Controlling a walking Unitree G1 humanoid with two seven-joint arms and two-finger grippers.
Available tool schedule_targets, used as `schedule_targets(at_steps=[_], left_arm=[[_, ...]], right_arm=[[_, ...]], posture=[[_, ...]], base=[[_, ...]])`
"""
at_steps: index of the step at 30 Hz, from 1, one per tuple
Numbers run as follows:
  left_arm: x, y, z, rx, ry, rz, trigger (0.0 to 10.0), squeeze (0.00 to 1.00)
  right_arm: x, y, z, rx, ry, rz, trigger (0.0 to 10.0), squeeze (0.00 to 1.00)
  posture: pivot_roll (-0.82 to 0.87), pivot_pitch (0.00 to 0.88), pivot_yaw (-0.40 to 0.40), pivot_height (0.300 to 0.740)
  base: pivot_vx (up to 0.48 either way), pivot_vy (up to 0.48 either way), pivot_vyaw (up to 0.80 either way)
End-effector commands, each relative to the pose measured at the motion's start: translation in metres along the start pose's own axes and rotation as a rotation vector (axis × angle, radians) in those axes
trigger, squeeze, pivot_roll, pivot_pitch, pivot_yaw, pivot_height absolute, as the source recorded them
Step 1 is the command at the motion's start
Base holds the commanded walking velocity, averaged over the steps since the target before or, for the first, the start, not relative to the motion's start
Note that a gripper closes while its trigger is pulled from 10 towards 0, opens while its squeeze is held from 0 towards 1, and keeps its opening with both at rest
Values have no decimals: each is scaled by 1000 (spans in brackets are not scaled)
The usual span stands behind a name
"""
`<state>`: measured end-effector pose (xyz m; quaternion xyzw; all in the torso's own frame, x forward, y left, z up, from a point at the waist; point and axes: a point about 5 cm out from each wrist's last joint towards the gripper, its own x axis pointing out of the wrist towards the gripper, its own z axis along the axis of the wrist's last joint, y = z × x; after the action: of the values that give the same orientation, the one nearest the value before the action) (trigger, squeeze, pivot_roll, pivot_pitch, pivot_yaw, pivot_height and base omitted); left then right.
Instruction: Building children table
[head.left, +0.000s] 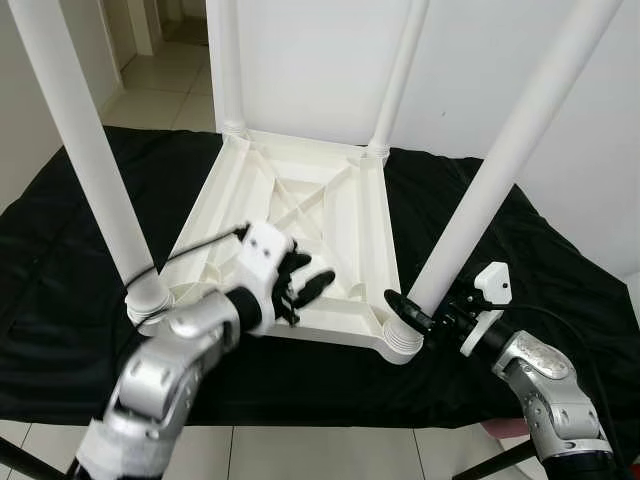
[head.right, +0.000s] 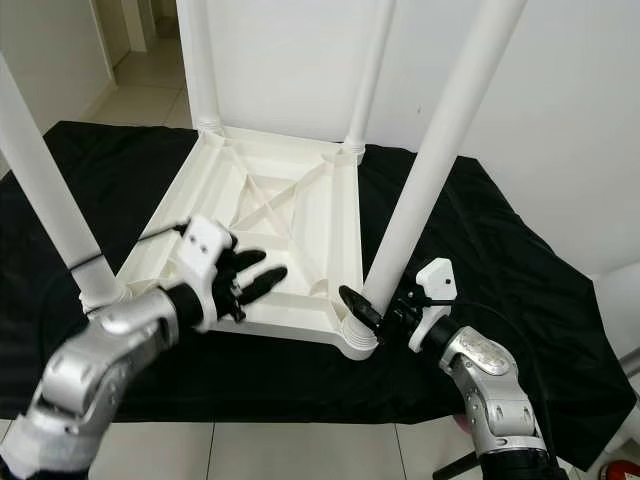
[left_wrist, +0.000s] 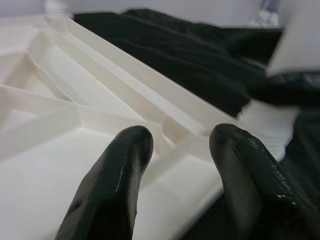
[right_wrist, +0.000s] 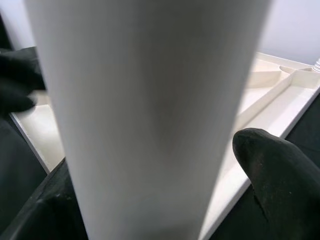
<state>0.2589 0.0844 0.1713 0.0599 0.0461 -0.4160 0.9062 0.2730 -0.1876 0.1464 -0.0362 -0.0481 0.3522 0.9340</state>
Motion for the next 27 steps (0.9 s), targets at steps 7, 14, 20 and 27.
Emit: schedule_targets(at_steps=[7, 14, 20, 27], left_arm=[[-3, -13, 2, -23, -40, -46, 10000, 0], [-7, -25, 0, 12, -31, -113, 10000, 0], [-3, -22, 0, 25, -30, -100, 10000, 0], [3, -21, 3, 19, -46, -90, 10000, 0]], right_arm=[[8, 0, -6, 1, 25, 29, 10000, 0], [13, -5, -12, -18, 66, 41, 10000, 0], [15, -8, -17, 17, 70, 30, 0, 0], [25, -4, -23, 42, 112, -49, 0, 0]], posture=[[-3, 0, -97, 740], [5, 0, -90, 740], [3, 0, -100, 740], [-3, 0, -104, 740]], base=[[0, 0, 0], [0, 0, 0], [0, 0, 0], [0, 0, 0]])
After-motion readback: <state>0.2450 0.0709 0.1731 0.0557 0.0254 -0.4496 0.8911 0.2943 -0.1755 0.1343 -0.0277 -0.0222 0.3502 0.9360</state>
